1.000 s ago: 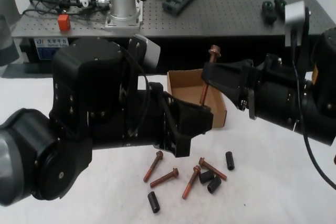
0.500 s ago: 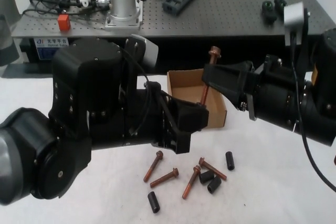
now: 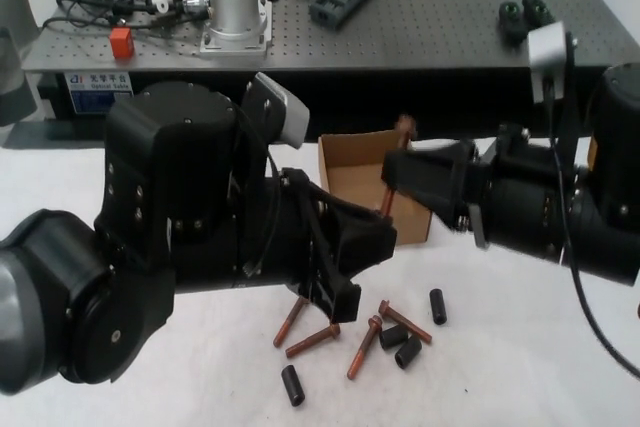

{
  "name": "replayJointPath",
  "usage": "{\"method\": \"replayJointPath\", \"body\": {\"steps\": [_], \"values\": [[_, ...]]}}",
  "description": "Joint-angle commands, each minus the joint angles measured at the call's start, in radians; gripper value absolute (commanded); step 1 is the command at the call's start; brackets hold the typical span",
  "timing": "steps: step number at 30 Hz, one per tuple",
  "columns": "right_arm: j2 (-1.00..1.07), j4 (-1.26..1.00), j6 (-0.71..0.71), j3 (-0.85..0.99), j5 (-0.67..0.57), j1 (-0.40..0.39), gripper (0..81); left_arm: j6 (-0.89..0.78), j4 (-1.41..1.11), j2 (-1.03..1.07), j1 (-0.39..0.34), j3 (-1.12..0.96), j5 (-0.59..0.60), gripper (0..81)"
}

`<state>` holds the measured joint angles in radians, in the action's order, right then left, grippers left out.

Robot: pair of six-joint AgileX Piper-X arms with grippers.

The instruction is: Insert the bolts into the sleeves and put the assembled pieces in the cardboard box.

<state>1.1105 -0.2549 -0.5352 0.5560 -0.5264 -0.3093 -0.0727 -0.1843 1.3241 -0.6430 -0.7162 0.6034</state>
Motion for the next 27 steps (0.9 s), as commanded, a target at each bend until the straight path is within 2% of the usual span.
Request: {"method": "replayJointPath", "body": {"steps": [1,4,8,10,12,15,17,22,27], "values": [[-0.008,0.057,0.021,0.003,-0.096,-0.008,3.7,0.055,-0.042,-0.008,0.003,-0.012,-0.049,0.7],[-0.008,0.071,0.04,0.003,-0.098,-0.008,3.7,0.126,-0.042,-0.008,0.003,-0.012,-0.064,0.7],[-0.008,0.078,0.051,0.003,-0.098,-0.008,3.6,0.142,-0.049,-0.008,0.003,-0.012,-0.07,0.7],[-0.008,0.076,0.066,0.005,-0.098,-0.008,0.1,0.142,-0.051,-0.008,0.003,-0.012,-0.07,0.7],[-0.008,0.076,0.087,0.005,-0.098,-0.008,11.5,0.156,-0.05,-0.008,0.003,-0.012,-0.07,0.7],[-0.008,0.063,0.087,0.005,-0.098,-0.008,33.4,0.172,-0.05,-0.008,0.003,-0.012,-0.07,0.7],[-0.008,0.062,0.087,0.007,-0.098,-0.008,40.3,0.183,-0.05,-0.008,0.003,-0.012,-0.07,0.7],[-0.062,0.087,0.081,0.007,-0.098,0.066,40.3,0.16,-0.073,-0.008,0.003,-0.012,-0.172,0.7],[-0.233,0.368,0.18,0.005,-0.045,0.22,40.3,-0.07,-0.124,0.056,0.007,-0.07,-0.362,0.7]]}}
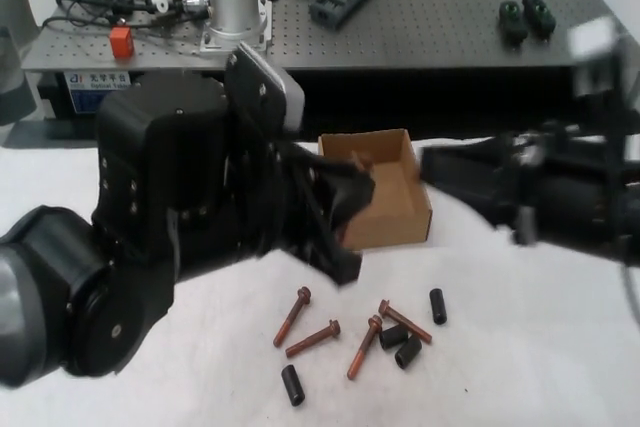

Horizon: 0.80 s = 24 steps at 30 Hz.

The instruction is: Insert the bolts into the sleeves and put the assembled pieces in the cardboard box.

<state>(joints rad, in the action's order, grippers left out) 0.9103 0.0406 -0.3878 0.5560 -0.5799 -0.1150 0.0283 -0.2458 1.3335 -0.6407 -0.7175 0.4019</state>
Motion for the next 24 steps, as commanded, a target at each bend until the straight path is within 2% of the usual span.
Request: {"method": "replayJointPath", "body": {"steps": [1,6,12,15,20,22,24], "values": [[-0.059,0.133,0.056,0.005,0.044,0.05,40.3,-0.205,-0.059,0.087,0.009,-0.098,-0.176,0.7],[-0.153,0.403,0.12,0.005,0.205,0.139,40.3,-0.373,0.111,0.389,0.031,-0.44,-0.205,0.7],[-0.153,0.567,0.12,0.005,0.343,0.147,40.3,-0.412,0.574,0.82,0.032,-1.05,-0.205,0.7],[-0.153,0.611,0.12,0.005,0.373,0.147,40.3,-0.41,0.765,0.989,0.032,-1.3,-0.203,0.7],[-0.148,0.629,0.12,0.005,0.401,0.147,40.3,-0.41,0.888,1.162,0.032,-1.551,-0.188,0.6],[-0.124,0.628,0.12,0.005,0.403,0.147,40.3,-0.421,0.891,1.189,0.032,-1.58,-0.188,5.5],[-0.086,0.628,0.12,0.011,0.392,0.147,40.3,-0.447,0.891,1.197,0.032,-1.583,-0.188,13.8]]}}
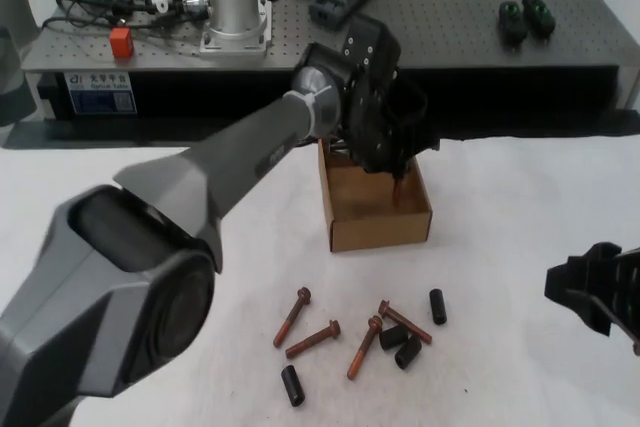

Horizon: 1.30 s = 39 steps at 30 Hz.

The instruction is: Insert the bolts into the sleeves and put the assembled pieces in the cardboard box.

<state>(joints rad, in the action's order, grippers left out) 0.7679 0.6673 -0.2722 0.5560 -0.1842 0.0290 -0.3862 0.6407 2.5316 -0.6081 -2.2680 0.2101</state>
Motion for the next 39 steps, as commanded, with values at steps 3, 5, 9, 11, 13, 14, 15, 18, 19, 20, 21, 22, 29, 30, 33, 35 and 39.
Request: {"method": "replayJointPath", "body": {"steps": [3,5,9,11,13,14,15,18,19,20,21,22,29,30,33,35,39], "values": [[0.164,-0.008,0.027,0.026,-0.002,-0.009,40.3,-0.032,0.009,-0.001,0.0,-0.032,0.004,30.0],[0.261,-0.044,0.052,0.044,0.019,-0.031,40.3,-0.032,0.011,-0.001,0.001,-0.035,0.022,34.9],[0.455,-0.108,0.095,0.122,0.063,-0.083,40.3,-0.029,0.111,-0.047,0.011,-0.035,0.091,33.1],[0.572,-0.124,0.114,0.19,0.067,-0.113,40.3,0.025,0.203,-0.093,0.017,-0.035,0.043,30.5],[0.678,-0.12,0.151,0.261,0.104,-0.149,39.9,0.118,0.29,-0.149,0.022,-0.032,-0.111,28.9],[0.735,-0.114,0.169,0.302,0.126,-0.166,39.0,0.161,0.313,-0.169,0.023,-0.027,-0.193,28.6],[0.789,-0.108,0.185,0.333,0.134,-0.179,37.8,0.21,0.334,-0.193,0.027,-0.013,-0.277,28.6],[0.92,-0.087,0.206,0.442,0.137,-0.214,36.6,0.289,0.366,-0.257,0.045,0.055,-0.415,28.6],[0.959,-0.08,0.206,0.473,0.139,-0.223,36.5,0.292,0.371,-0.28,0.056,0.091,-0.415,28.6],[0.993,-0.065,0.206,0.5,0.141,-0.231,36.5,0.292,0.373,-0.305,0.066,0.123,-0.415,28.6],[1.016,-0.049,0.206,0.52,0.146,-0.236,36.5,0.292,0.369,-0.326,0.073,0.17,-0.415,28.6],[1.042,-0.027,0.211,0.54,0.155,-0.24,36.5,0.292,0.357,-0.355,0.08,0.221,-0.415,28.6],[1.093,0.09,0.222,0.564,0.216,-0.239,35.8,0.328,0.195,-0.558,0.088,0.578,-0.33,28.6],[1.093,0.106,0.222,0.564,0.216,-0.239,34.8,0.328,0.18,-0.583,0.088,0.621,-0.309,28.6],[1.095,0.112,0.224,0.564,0.216,-0.239,25.8,0.352,0.154,-0.628,0.088,0.721,-0.281,28.6],[1.095,0.093,0.224,0.564,0.214,-0.239,15.0,0.386,0.149,-0.635,0.088,0.774,-0.244,28.6],[1.095,0.077,0.248,0.564,0.212,-0.241,4.0,0.464,0.138,-0.632,0.088,0.87,-0.074,28.8]]}}
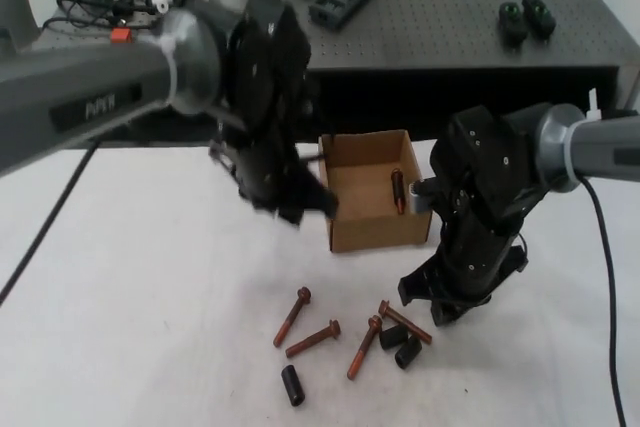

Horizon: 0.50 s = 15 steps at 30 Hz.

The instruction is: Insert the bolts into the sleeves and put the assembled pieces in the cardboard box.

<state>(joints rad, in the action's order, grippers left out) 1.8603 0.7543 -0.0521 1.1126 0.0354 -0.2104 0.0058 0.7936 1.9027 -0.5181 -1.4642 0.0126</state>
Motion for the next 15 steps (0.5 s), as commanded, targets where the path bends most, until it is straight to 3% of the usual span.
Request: {"method": "replayJointPath", "body": {"steps": [1,3,8,15], "values": [[-0.001,-0.01,0.032,0.007,-0.008,0.0,4.0,0.089,-0.024,-0.003,-0.005,0.09,0.168,28.8],[-0.016,-0.01,0.032,0.005,-0.01,0.007,4.0,0.129,-0.049,-0.003,-0.01,0.124,0.212,28.8],[-0.111,-0.01,0.037,-0.033,-0.075,0.021,4.0,0.249,-0.093,-0.003,-0.03,0.149,0.187,28.8],[-0.263,-0.022,0.022,-0.143,-0.076,0.021,4.0,0.266,-0.095,0.047,-0.032,0.124,0.143,28.8]]}}
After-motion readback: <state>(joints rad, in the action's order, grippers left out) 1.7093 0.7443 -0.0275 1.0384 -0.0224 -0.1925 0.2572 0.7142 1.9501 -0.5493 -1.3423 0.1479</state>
